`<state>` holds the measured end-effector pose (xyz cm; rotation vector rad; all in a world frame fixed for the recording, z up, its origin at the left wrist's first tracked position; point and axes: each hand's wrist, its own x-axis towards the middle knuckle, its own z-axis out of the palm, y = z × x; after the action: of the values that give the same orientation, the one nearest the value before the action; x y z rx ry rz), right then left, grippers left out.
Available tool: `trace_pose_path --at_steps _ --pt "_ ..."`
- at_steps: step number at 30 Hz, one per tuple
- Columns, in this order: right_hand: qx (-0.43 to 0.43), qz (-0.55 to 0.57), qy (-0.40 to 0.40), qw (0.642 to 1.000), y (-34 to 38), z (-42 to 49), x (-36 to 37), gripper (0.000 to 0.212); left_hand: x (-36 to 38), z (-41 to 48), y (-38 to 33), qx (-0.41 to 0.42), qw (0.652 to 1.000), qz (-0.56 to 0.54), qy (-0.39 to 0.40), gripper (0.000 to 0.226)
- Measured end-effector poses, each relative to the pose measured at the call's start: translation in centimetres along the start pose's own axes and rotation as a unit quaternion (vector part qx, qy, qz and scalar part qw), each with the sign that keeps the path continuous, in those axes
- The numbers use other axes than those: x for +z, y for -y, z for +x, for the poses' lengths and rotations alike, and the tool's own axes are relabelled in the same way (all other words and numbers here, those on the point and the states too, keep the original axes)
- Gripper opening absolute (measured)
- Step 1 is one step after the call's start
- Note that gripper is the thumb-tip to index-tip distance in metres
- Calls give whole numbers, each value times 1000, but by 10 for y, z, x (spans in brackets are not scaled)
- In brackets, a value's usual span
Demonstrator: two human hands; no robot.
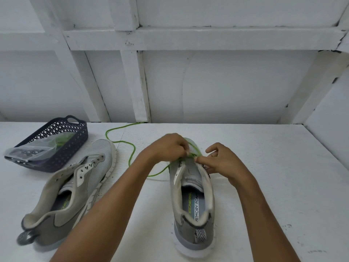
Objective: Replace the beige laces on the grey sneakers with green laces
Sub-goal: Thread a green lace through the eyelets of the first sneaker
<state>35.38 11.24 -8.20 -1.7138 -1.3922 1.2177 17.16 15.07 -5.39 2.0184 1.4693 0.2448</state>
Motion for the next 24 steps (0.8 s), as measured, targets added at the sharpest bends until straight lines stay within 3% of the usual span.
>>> trace_pose_path --at_steps 2,4,5,7,8,9,10,11,12,14,15,17,19,22,24 --pt "12 7 7 1000 2 1 -2 39 -12 -6 5 -13 994 -110 -19 17" --pt "4 13 9 1000 5 1 1 26 -22 -12 9 -12 961 -272 -52 17" --pt "-1 10 7 1000 7 1 2 21 -26 -14 12 -5 923 -379 -62 16" --pt "-9 -10 1 1000 7 2 5 20 -29 -18 13 22 804 -592 -49 18" --pt "-12 -21 -2 1000 6 3 5 21 -30 -21 13 30 753 -656 -41 19" --pt "-16 -30 -3 999 5 3 5 21 -30 -23 13 26 730 -682 -40 21" --pt "-19 -42 1 999 5 3 5 23 -30 -24 13 10 738 -673 -48 22" --pt "-21 -57 8 998 5 3 5 24 -30 -25 14 -9 776 -627 -64 22" --pt "-22 -70 15 997 5 2 6 25 -29 -25 14 -24 838 -539 -83 20" --pt "-21 -91 28 995 8 2 6 24 -27 -27 12 -33 960 -265 -82 12" --pt "-20 -96 33 995 9 2 6 23 -24 -28 11 -23 992 -112 -51 12" --pt "-19 -95 38 995 11 2 6 23 -17 -28 7 -8 996 90 22 18" --pt "-25 -92 35 995 12 2 6 24 -16 -30 2 -8 990 137 36 21" --pt "-37 -89 25 995 8 2 6 26 -27 -34 2 13 995 101 8 27" --pt "-39 -83 28 995 6 4 5 26 -34 -38 5 28 998 -55 -25 30"
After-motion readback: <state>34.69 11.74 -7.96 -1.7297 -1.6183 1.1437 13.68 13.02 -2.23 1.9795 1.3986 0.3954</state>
